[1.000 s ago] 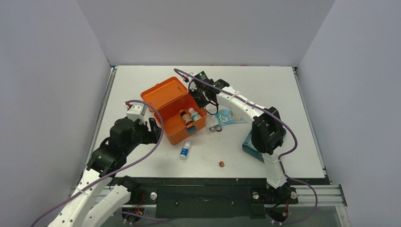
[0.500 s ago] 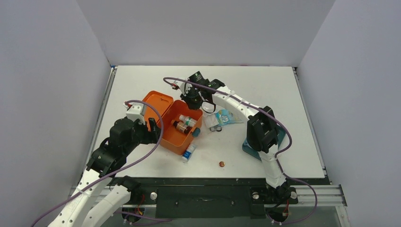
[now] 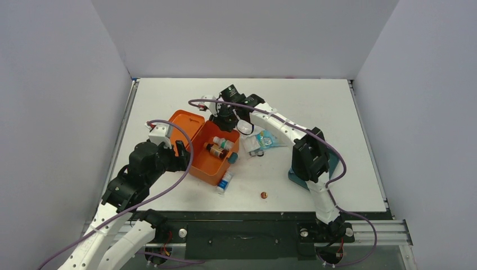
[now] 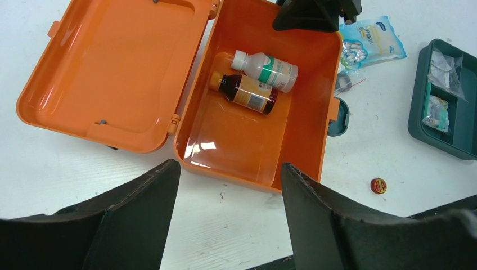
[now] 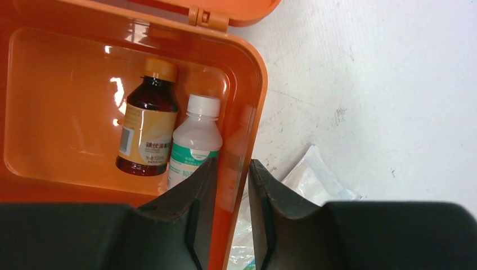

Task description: Organize the medicine kit

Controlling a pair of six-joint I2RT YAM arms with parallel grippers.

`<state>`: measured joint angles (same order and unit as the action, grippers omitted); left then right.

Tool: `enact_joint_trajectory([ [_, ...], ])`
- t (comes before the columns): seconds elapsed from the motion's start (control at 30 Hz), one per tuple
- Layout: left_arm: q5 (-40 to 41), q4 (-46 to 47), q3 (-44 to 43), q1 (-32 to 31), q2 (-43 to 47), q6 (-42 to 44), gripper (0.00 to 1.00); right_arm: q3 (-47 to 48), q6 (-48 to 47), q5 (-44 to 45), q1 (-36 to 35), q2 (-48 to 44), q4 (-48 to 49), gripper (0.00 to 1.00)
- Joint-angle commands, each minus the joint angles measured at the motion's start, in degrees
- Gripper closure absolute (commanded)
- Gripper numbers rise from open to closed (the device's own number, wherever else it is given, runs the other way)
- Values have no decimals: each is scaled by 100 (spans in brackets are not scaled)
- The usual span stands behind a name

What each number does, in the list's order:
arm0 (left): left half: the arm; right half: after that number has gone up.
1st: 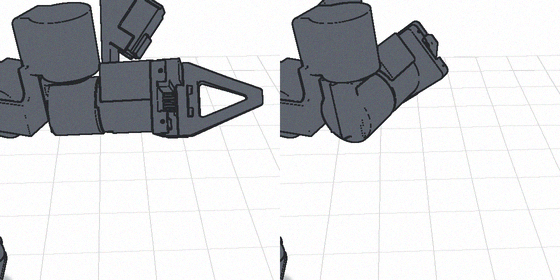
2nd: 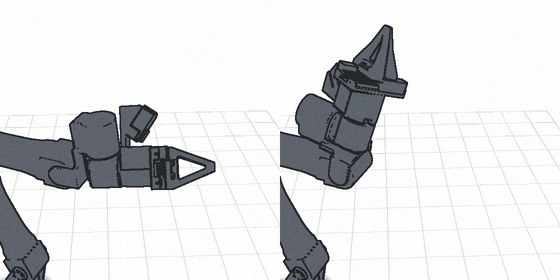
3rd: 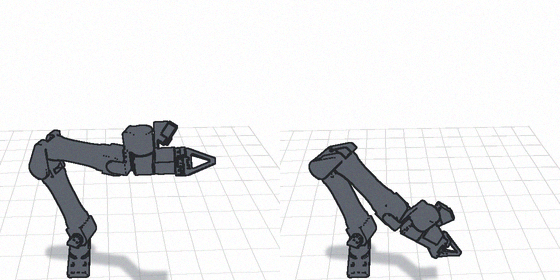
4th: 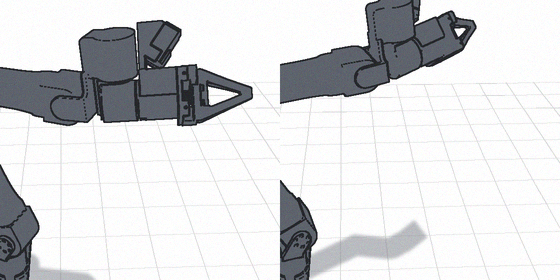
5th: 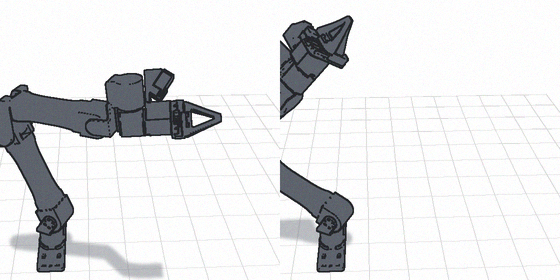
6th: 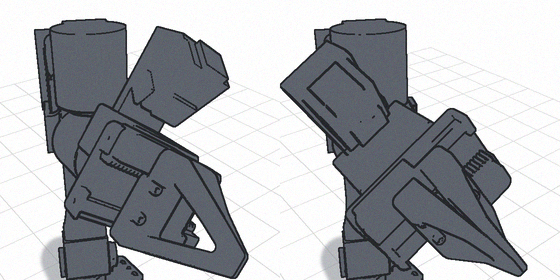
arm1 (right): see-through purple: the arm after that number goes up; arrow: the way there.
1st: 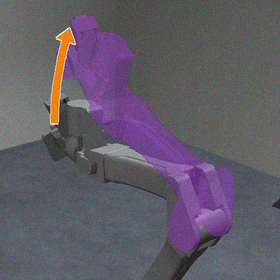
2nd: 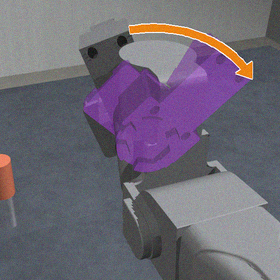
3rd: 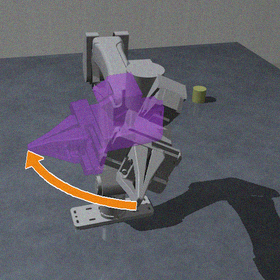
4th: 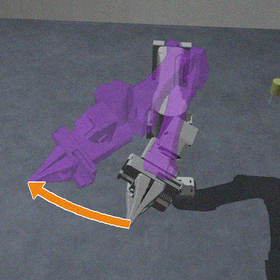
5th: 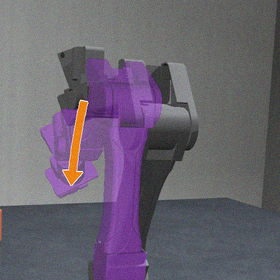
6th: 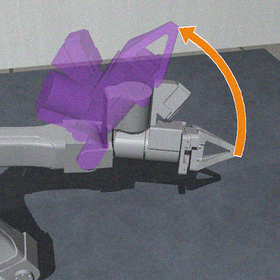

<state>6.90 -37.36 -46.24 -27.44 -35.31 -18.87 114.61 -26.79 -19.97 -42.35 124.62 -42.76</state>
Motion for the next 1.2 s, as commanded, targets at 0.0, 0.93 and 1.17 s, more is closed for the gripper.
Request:
enact_joint_trajectory([
  [0.0, 19, 135, -25, -32, 38, -28, 36, 306, -65, 122, -76, -395, 340, 75],
  [0.93, -109, 205, -17, -24, -15, 16, 36, -2565, 3807, 3118, 461, -3102, 2092, 31],
  [1.17, -98, 202, -20, -24, -27, 24, 36, -2505, 4665, 1845, 1299, -2671, 1994, 15],
])
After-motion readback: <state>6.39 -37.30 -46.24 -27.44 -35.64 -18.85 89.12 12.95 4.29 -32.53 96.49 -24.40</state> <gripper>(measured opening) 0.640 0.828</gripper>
